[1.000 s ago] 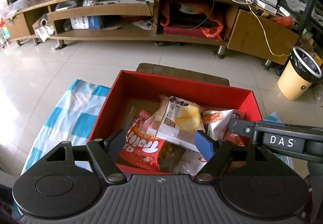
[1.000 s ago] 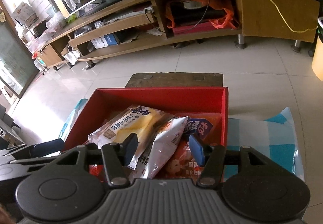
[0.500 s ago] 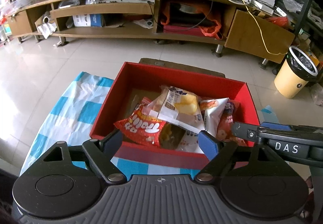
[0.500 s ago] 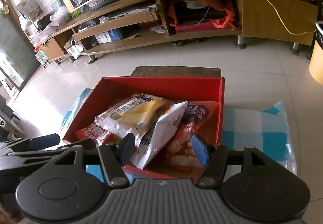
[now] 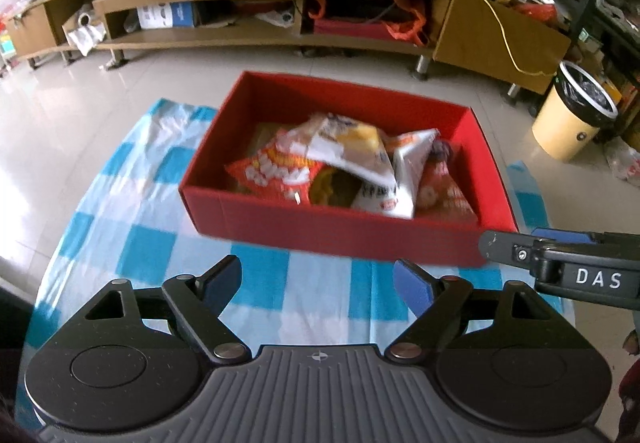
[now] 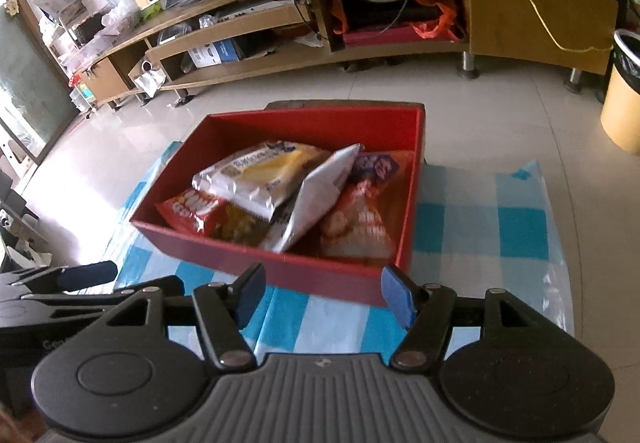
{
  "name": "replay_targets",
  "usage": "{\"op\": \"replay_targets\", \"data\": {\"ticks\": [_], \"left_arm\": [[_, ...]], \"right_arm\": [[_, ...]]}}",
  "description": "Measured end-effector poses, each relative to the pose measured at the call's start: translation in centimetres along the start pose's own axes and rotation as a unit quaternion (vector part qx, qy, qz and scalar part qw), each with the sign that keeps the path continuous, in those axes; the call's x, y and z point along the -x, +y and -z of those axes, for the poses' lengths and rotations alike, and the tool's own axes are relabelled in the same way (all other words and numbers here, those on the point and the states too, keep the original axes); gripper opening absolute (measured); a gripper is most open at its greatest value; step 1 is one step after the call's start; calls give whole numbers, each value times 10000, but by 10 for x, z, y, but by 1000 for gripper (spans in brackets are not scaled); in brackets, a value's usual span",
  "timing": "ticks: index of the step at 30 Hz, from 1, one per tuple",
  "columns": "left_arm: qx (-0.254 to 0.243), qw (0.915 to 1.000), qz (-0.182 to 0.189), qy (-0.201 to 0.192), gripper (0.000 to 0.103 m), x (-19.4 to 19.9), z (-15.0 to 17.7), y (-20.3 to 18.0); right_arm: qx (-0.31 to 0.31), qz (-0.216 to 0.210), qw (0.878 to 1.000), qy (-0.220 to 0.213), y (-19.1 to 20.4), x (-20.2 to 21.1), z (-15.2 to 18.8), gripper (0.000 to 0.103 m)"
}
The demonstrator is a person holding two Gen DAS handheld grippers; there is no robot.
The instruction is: Organize snacks
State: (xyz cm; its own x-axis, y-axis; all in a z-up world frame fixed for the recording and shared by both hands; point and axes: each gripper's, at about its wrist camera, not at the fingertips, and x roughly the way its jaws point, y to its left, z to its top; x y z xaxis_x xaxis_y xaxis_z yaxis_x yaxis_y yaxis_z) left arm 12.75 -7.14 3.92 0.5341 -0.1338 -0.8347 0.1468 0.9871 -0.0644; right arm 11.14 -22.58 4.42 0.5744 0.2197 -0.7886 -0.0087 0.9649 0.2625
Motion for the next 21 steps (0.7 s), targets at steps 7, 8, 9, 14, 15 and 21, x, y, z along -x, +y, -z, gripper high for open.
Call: {"op": "replay_targets", "data": {"ticks": [7, 8, 9, 14, 15, 21], "left_arm": [[-190, 9997, 44, 151, 88, 5, 23, -1], [-195, 9996, 63, 188, 88, 6, 26, -1], [-195, 9995, 81, 233, 88, 5, 30, 0], [-199, 9990, 87, 378, 88, 6, 44, 4], [-210, 9989, 90, 406, 89, 6, 47, 4], [-240, 9976, 28, 649, 90, -3, 66, 7]], "right_arm": [[7, 64, 9998, 179, -7, 15, 34, 63], [-16, 89, 9997, 207, -9, 16, 39, 63], [-53, 115, 9996, 245, -12, 18, 45, 63], [-253, 186, 9989, 341, -22, 27, 67, 63], [-294, 194, 9988, 343, -24, 28, 70, 63], [-470, 210, 9978, 410, -26, 35, 89, 64]]}}
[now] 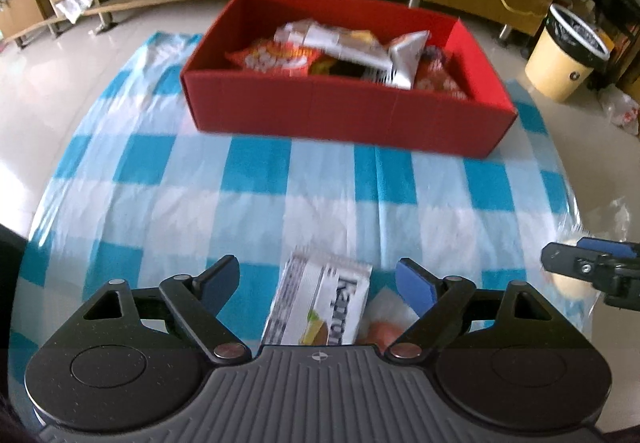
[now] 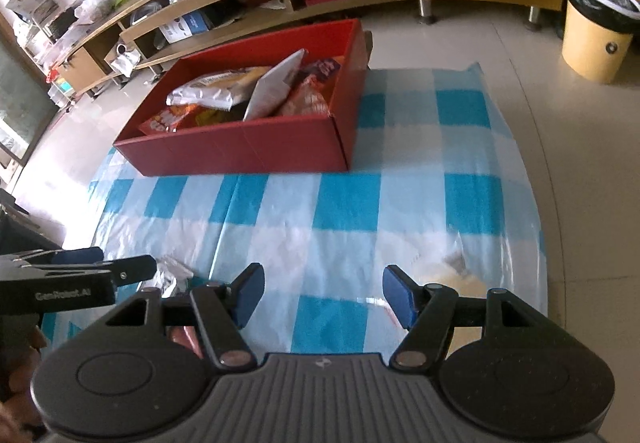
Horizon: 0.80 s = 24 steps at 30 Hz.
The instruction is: Organize snacks
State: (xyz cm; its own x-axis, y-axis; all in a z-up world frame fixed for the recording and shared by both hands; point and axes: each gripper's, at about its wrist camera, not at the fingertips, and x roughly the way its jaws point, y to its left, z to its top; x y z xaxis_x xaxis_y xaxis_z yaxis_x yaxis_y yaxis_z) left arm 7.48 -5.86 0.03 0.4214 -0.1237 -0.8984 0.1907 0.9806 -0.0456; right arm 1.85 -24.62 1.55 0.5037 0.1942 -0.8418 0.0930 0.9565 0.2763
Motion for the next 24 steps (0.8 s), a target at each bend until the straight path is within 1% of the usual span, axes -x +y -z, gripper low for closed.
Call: {"op": "replay_targets", "data": {"ticks": [5, 8, 12, 14, 17, 19, 21, 24], "left_arm": [[21, 9998, -35, 208, 90, -11, 11, 3], [-28, 9996, -84, 283, 90, -18, 14, 2], [-39, 9990, -127, 434, 91, -30, 15, 2], [4, 9985, -112, 529, 91, -36, 15, 2], [61, 9978, -76, 654, 90, -44, 16, 2], [13, 9978, -140, 648, 89, -45, 16, 0], [-5, 9979, -141, 627, 83, -43, 17, 0], [4, 9980, -145, 621, 77, -41, 16, 0]], "right_arm": [[-85, -23, 10000, -47, -2, 8, 11, 64], [-208, -11, 9998, -78, -10, 14, 17, 64], [-559, 69, 9982, -216, -33, 26, 21, 65], [-768, 160, 9966, -264, -46, 29, 22, 69], [-995, 296, 9944, -212, -61, 26, 22, 70], [-1035, 352, 9939, -131, -66, 21, 23, 70], [-1037, 413, 9937, -71, -69, 15, 22, 70], [-1162, 503, 9919, 27, -74, 6, 20, 71]]}}
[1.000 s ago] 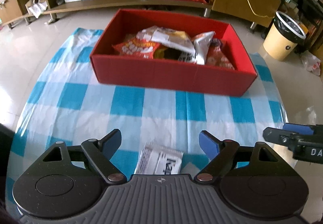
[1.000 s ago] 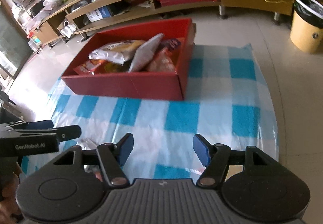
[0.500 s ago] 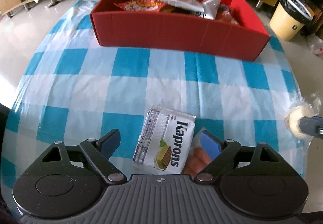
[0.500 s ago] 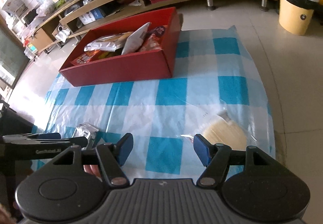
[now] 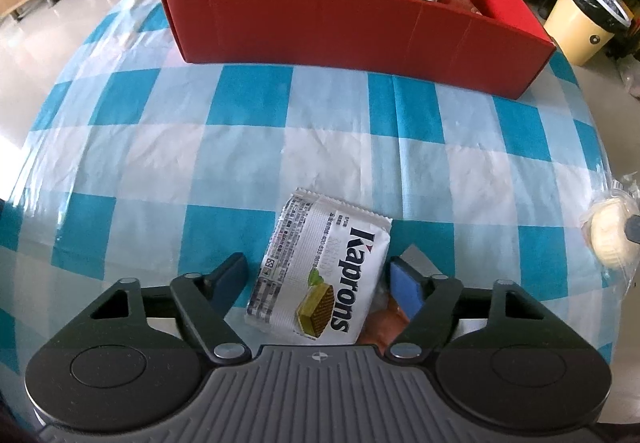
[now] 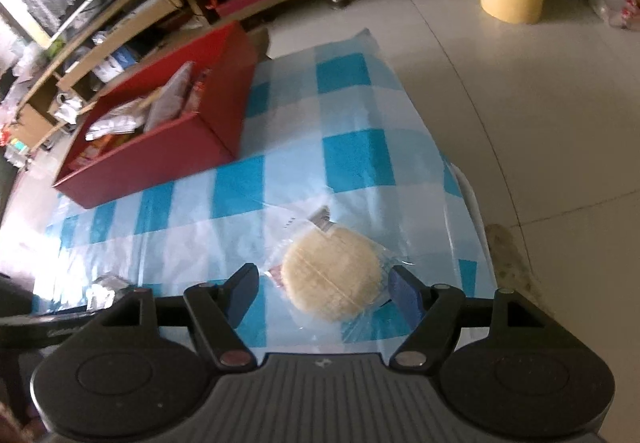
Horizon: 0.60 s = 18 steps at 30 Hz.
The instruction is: Organize snacks
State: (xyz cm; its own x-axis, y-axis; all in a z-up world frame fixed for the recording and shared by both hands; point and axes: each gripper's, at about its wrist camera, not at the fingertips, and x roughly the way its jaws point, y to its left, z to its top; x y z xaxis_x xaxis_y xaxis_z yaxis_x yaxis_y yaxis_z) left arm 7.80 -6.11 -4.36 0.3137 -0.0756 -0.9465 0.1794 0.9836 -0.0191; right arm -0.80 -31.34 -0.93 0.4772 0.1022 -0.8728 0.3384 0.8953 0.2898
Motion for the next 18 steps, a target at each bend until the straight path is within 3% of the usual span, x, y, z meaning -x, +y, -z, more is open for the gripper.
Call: {"op": "replay_targets", "data": {"ticks": [3, 5, 8, 18], "left_arm": [[6, 10000, 69, 11, 76, 1, -1, 0], [-13, 10000, 91, 16, 78, 2, -1, -1], [-88, 9999, 71, 4, 80, 1, 0, -2], [-156, 9997, -165, -40, 94, -6, 3, -1]], "right_arm": [[85, 90, 9999, -21, 5, -7, -5, 77], [137, 93, 9998, 54, 10, -15, -7, 90], [377, 336, 9987, 103, 19, -25, -5, 96], [729, 639, 9951, 196, 38, -38, 5, 103]]}}
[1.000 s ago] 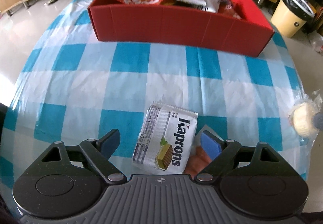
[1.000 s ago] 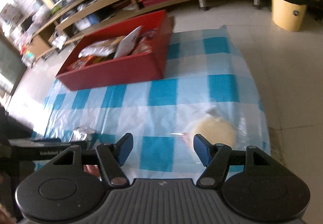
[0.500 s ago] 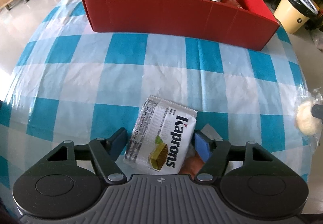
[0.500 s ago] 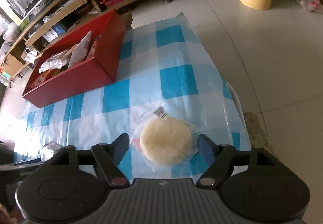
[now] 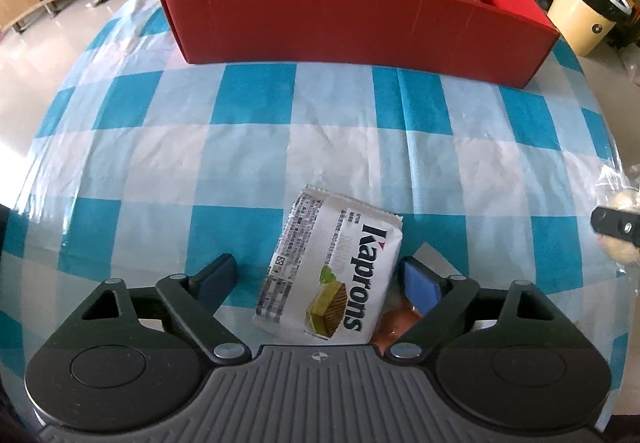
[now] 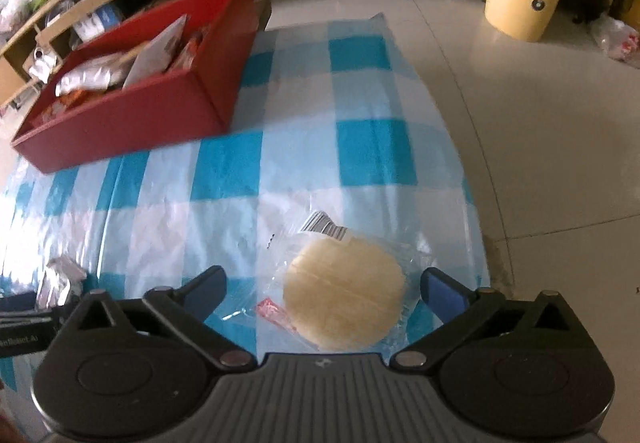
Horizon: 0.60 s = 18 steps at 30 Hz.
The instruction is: Organize snacks
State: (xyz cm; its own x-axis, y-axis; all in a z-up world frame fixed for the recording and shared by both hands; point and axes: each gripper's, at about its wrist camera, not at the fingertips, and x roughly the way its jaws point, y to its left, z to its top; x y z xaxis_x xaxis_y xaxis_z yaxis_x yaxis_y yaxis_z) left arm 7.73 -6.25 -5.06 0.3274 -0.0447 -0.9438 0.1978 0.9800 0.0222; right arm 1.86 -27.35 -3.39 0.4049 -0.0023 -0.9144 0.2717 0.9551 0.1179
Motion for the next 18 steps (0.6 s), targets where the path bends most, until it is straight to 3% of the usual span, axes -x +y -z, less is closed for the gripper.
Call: {"op": "replay_targets", "data": {"ticks": [3, 7, 10, 12, 15, 18], "left_arm": [[60, 10000, -46, 37, 99, -2, 0, 3], [135, 9998, -73, 100, 99, -4, 0, 7], [133, 9998, -53, 118, 98, -3, 0, 9], [109, 9999, -40, 116, 94, -2, 0, 8], [9, 10000, -41, 79, 87, 1, 0, 4], [-65, 10000, 34, 56, 78, 4, 1, 1]], "right_arm": [[67, 76, 9998, 170, 1, -10, 0, 103], [-414, -135, 9990, 101, -14, -9, -2, 102], [-343, -301, 9989, -134, -12, 6, -2, 82], [-191, -567, 9982, -102, -2, 10, 1, 79], [267, -362, 9989, -139, 20, 9, 6, 79], [276, -535, 9981, -129, 26, 10, 5, 76]]}}
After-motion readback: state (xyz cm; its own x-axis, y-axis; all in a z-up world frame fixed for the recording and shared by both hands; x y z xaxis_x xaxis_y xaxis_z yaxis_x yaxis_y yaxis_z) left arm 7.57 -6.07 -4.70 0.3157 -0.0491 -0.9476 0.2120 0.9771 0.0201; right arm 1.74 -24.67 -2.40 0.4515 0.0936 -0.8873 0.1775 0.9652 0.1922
